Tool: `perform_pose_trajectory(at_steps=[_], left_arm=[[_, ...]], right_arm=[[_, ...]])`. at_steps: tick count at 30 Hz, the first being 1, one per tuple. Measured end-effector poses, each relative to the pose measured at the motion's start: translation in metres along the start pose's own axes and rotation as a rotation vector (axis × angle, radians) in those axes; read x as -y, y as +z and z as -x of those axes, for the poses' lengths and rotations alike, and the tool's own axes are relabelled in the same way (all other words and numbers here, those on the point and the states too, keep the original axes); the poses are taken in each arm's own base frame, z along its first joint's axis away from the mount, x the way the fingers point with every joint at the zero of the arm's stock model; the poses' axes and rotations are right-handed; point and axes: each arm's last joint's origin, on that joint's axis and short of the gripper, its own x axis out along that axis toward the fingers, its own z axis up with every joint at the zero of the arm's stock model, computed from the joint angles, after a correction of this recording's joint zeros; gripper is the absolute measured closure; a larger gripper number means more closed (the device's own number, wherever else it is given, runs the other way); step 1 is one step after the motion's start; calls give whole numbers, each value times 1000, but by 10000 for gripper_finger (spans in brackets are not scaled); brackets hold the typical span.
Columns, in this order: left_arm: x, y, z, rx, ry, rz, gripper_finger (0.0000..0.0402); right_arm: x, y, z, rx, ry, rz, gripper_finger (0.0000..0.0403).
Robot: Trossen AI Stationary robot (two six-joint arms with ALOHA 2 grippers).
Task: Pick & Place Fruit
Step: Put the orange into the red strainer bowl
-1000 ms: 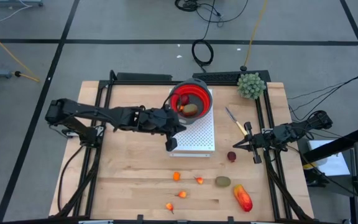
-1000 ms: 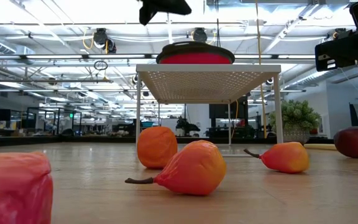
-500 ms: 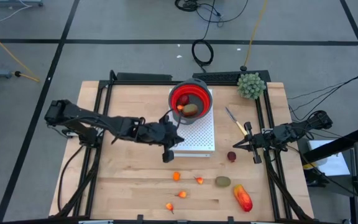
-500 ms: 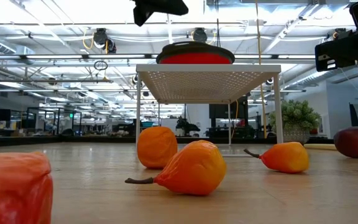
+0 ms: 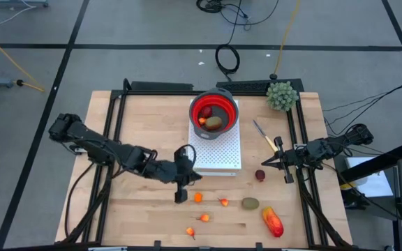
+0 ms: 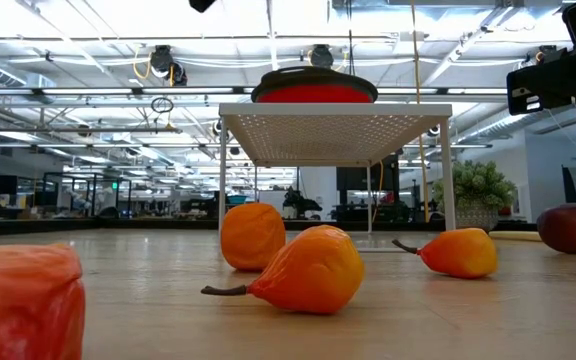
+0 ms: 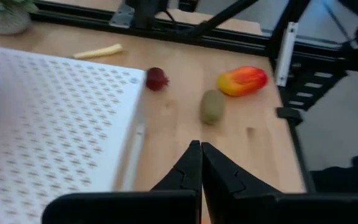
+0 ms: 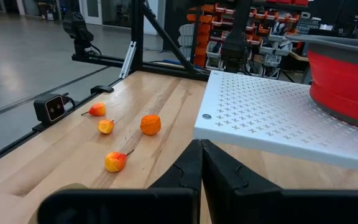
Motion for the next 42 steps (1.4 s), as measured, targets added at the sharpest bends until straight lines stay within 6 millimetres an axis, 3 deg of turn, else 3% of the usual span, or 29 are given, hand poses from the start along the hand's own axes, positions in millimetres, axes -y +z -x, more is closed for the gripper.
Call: perform_pose_trajectory(at_steps=[9, 15, 28, 42], left_arm=[[28, -12, 10, -3, -26, 121, 398], [40, -25, 3, -22, 0, 201, 399], [43, -51, -34, -93, 92, 422, 401], [39, -58, -38, -83, 182, 549, 401]], right_arm=[[0, 0, 0, 0, 0, 0, 403], [0, 0, 0, 0, 0, 0, 403], [0, 0, 0, 0, 0, 2, 403], [0, 0, 0, 0, -1, 3, 403]])
